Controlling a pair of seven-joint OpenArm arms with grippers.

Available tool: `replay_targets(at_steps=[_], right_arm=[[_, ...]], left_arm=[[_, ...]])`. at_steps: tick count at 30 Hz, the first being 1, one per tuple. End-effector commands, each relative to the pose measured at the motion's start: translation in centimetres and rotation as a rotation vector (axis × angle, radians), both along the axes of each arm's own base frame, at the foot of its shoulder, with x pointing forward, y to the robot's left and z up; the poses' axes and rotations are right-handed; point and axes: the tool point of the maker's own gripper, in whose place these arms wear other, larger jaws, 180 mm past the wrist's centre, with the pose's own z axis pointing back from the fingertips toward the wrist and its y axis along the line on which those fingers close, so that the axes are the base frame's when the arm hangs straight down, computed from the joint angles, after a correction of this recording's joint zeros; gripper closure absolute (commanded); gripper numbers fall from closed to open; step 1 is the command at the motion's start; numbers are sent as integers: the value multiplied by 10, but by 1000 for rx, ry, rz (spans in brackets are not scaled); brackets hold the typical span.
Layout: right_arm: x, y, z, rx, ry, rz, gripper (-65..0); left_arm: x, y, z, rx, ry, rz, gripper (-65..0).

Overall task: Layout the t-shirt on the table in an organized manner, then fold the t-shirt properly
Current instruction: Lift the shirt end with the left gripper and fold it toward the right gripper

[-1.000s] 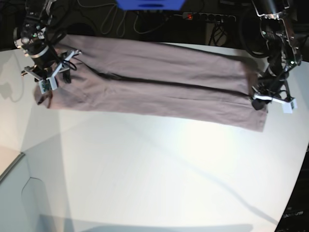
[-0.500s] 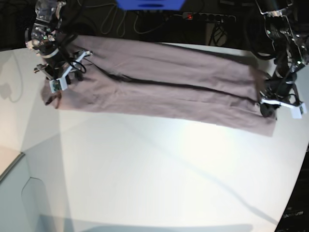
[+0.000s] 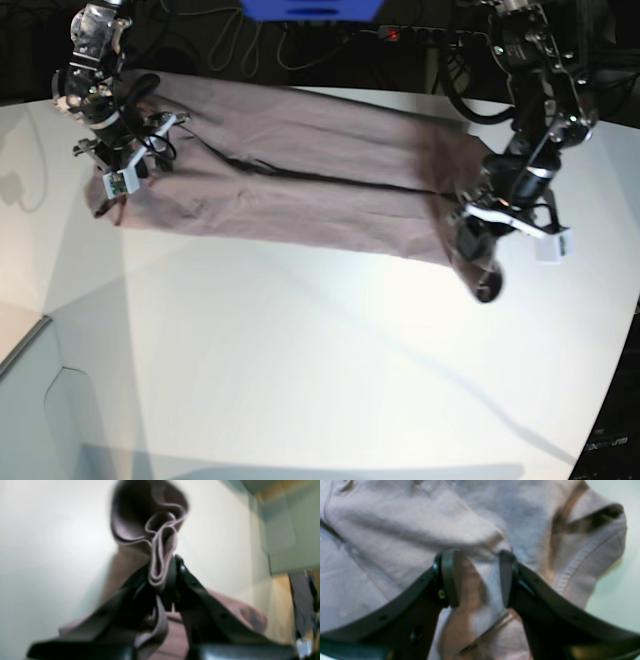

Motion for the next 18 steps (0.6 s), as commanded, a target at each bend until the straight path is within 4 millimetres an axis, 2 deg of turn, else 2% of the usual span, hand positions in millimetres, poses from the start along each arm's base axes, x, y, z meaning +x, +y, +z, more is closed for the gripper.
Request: replay_targets(at_steps=[1, 4, 10, 14, 16, 18], right_arm=[[7, -1, 8, 5, -37, 7, -253], [7, -1, 8, 5, -37, 7, -253], [5, -1, 8, 5, -34, 7, -253], [5, -1, 8, 4, -34, 7, -253], [5, -1, 8, 2, -33, 6, -253], [5, -2, 8, 2, -33, 5, -253]], left_arm=[[7, -7, 13, -6, -51, -16, 0], [6, -39, 1, -38, -19, -98, 0], [3, -89, -18, 8, -6, -217, 0], [-2, -106, -30, 5, 14, -260, 0], [-2, -109, -31, 2, 17, -264, 0], [-5, -123, -33, -12, 25, -294, 0]])
